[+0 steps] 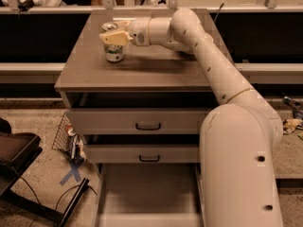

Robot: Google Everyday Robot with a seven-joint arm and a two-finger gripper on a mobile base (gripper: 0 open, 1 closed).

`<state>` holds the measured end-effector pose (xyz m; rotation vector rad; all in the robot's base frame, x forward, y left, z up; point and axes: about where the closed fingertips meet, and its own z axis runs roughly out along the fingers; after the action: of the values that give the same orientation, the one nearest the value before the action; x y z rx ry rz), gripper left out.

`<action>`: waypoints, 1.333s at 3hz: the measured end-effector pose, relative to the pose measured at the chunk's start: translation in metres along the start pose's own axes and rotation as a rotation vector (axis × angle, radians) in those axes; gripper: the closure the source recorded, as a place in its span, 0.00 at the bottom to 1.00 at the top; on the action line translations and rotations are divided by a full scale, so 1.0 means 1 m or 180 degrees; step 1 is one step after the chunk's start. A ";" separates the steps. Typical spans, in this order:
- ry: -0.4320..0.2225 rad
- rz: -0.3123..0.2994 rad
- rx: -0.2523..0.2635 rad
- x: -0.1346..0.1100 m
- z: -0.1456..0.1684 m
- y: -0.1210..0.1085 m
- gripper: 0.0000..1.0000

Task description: Pick 7up can from bottom drawer and place on counter

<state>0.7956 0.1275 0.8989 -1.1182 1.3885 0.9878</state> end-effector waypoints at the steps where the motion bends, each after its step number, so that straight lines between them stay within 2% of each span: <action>1: 0.0000 0.0000 0.0000 0.000 0.000 0.000 0.52; 3: 0.0000 0.0006 -0.0035 0.000 0.007 0.003 0.05; 4: 0.0000 0.0007 -0.0045 0.000 0.009 0.004 0.00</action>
Offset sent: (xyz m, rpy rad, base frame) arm 0.0000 0.0000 0.0004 0.0000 0.0000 0.0000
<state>0.7934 0.1372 0.8973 -1.1271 1.3850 1.0005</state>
